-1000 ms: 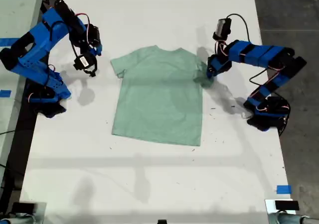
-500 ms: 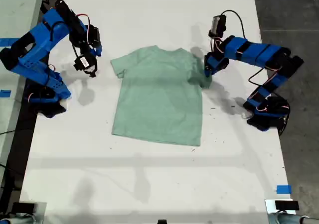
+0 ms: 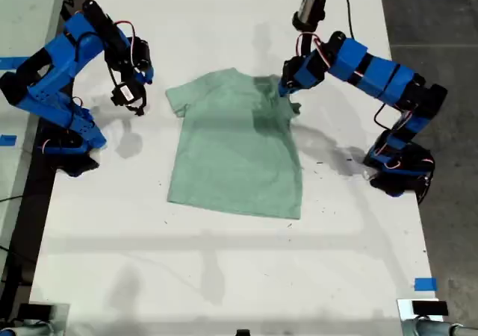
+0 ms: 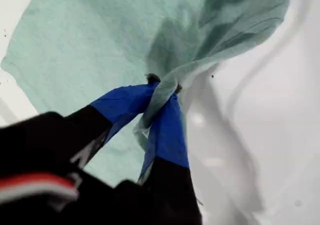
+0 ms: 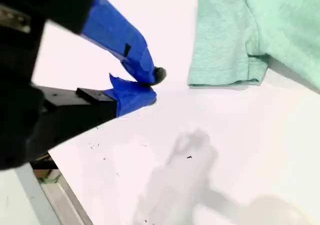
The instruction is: Fold tshirt
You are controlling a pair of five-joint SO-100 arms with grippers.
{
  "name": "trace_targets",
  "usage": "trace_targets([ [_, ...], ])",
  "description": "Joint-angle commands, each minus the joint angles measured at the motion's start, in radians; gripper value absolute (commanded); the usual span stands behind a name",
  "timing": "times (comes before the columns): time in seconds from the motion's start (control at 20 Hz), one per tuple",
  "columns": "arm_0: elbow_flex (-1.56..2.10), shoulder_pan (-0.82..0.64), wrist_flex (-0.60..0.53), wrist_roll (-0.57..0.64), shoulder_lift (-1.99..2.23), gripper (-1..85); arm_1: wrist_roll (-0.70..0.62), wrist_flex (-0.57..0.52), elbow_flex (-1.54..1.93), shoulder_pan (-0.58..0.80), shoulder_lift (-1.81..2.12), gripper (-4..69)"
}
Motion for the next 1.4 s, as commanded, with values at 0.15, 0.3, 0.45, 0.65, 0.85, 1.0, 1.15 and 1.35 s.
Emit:
trace_targets([
  [0.15, -0.003, 0.040, -0.011, -0.026, 0.014, 0.0, 0.094, -0.253, -0.130, -0.104, -0.189, -1.5],
  [0.3, -0.003, 0.046, -0.009, -0.031, 0.018, 0.0, 0.118, -0.426, -0.132, -0.115, -0.322, -1.5],
  [0.45, -0.005, 0.055, -0.009, -0.037, 0.023, 0.0, 0.130, -0.565, -0.164, -0.117, -0.482, -1.5],
  [0.65, -0.003, 0.063, -0.003, -0.044, 0.026, 0.0, 0.107, -0.365, -0.394, -0.112, -0.660, 31.8],
  [0.85, 0.005, 0.058, -0.002, -0.046, 0.032, 0.0, 0.077, -0.103, -0.555, -0.133, -0.499, 30.6],
  [1.0, 0.009, 0.055, -0.003, -0.048, 0.032, 0.0, 0.061, 0.005, -0.520, -0.137, -0.290, 28.5],
  [1.15, 0.005, 0.055, -0.002, -0.048, 0.005, 0.0, 0.071, 0.067, -0.394, -0.137, -0.121, 26.6],
  [1.35, -0.051, 0.052, 0.032, -0.043, -0.080, 27.2, 0.095, 0.052, -0.213, -0.140, 0.017, 25.3],
])
